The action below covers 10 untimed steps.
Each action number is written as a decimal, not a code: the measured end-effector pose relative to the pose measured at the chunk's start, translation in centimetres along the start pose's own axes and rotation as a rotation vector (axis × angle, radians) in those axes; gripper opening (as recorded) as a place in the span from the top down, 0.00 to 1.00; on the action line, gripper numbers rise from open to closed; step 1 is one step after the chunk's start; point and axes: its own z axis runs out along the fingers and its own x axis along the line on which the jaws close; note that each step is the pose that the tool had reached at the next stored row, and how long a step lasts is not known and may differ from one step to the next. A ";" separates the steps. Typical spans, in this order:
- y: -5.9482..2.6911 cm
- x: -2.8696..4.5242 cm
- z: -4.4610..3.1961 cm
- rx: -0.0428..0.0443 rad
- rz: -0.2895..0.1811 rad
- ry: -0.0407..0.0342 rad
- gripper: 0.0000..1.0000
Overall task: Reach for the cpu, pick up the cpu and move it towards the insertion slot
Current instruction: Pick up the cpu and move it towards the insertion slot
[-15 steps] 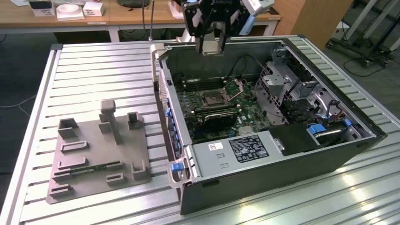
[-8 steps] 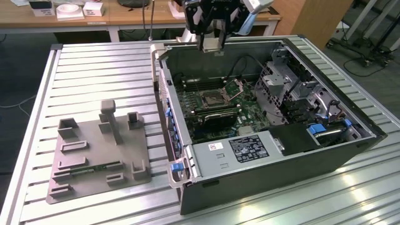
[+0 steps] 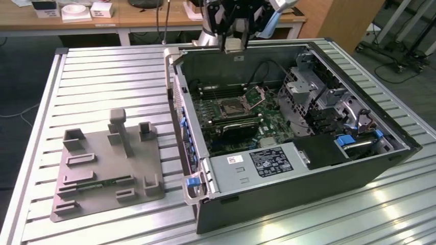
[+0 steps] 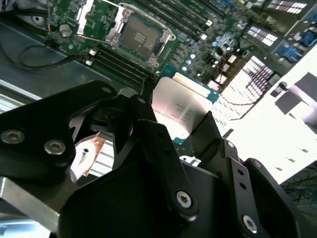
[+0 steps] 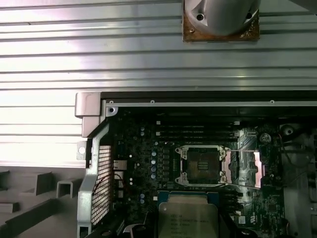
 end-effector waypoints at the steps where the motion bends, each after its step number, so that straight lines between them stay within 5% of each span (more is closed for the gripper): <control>1: 0.16 -0.17 0.03 -0.0010 0.000 -0.0002 0.45; 10: 0.67 -1.13 0.15 -0.0057 0.000 -0.0020 0.45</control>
